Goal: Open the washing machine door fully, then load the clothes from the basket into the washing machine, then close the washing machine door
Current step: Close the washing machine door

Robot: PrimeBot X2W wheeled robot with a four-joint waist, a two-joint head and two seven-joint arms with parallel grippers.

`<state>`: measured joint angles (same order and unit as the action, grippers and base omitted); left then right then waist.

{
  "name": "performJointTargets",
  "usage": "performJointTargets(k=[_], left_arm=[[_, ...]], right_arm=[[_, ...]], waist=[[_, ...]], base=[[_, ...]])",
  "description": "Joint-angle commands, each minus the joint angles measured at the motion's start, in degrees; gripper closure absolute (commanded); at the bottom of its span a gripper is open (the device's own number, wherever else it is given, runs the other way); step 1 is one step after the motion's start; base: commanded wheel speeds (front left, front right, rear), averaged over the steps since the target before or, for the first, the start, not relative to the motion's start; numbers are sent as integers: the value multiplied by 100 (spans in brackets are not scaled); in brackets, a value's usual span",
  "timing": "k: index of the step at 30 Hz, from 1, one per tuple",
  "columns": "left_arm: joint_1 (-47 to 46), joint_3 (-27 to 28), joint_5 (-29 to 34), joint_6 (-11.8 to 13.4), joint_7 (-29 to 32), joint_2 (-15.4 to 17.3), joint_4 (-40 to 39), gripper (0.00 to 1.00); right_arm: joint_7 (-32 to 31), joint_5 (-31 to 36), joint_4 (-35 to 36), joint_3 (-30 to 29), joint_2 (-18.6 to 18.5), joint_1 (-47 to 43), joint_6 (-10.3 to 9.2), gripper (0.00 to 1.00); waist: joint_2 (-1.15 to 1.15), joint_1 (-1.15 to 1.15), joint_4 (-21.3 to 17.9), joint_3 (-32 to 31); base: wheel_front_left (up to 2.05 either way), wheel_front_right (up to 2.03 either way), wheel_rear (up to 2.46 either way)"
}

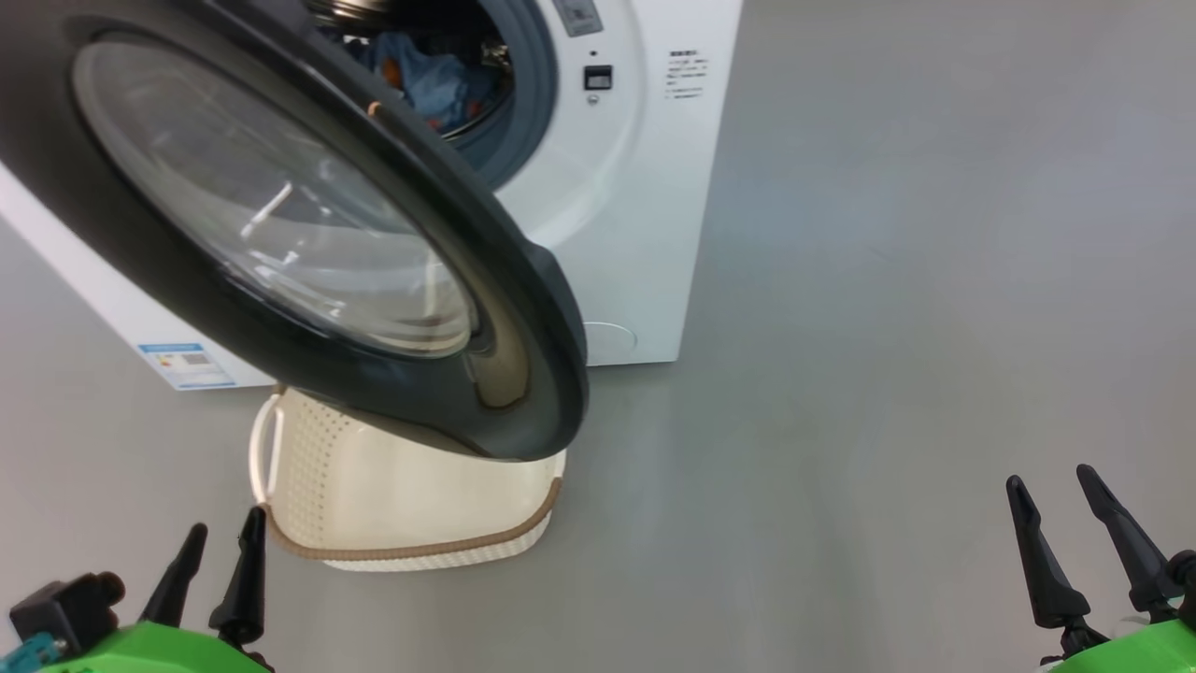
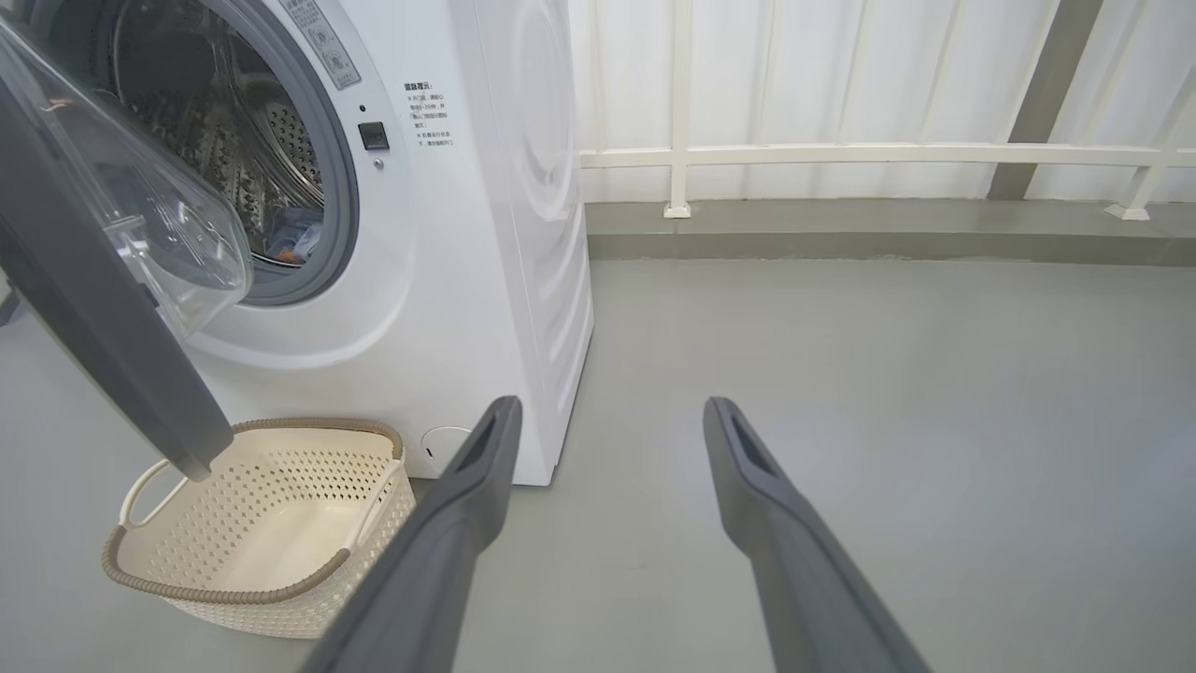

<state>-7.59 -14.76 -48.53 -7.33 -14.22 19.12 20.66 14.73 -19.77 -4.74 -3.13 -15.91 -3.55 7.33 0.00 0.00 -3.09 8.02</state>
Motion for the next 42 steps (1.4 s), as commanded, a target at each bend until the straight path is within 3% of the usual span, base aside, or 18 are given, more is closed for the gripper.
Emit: performJointTargets(k=[1,10,17,24,37,38,40,42], left_arm=[[13,360,251,-15,-76,62,-188,0],[592,1389,2525,-15,-77,-704,-951,0],[875,2004,3793,-15,-77,-1277,-1572,0],[1028,2245,4171,-15,-77,-1561,-1656,0],[989,2195,4096,-15,-77,-1622,-1563,0],[984,2182,4071,-15,-77,-1622,-1558,0],[973,2165,4027,-15,-77,-1623,-1563,0],[971,2140,4000,-15,-77,-1623,-1576,0]], right_arm=[[27,-18,116,55,-106,50,16,0],[27,-20,68,90,-79,89,16,0],[27,-20,57,75,-71,56,16,0],[27,-10,40,121,-53,63,16,0],[27,-40,56,286,-105,107,16,0],[27,-64,62,320,-108,114,16,54],[27,-106,75,389,-122,163,16,100],[27,-187,111,466,-124,257,16,100]], waist=[[0,0,-114,32],[0,0,-318,1],[0,0,-325,-41],[0,0,-303,-43],[0,0,-128,-101],[0,0,-93,-110],[0,0,-20,-132],[0,0,58,-153]], base=[[0,0,0],[0,0,0],[0,0,0],[0,0,0],[0,0,0],[0,0,0],[0,0,0],[0,0,0]])
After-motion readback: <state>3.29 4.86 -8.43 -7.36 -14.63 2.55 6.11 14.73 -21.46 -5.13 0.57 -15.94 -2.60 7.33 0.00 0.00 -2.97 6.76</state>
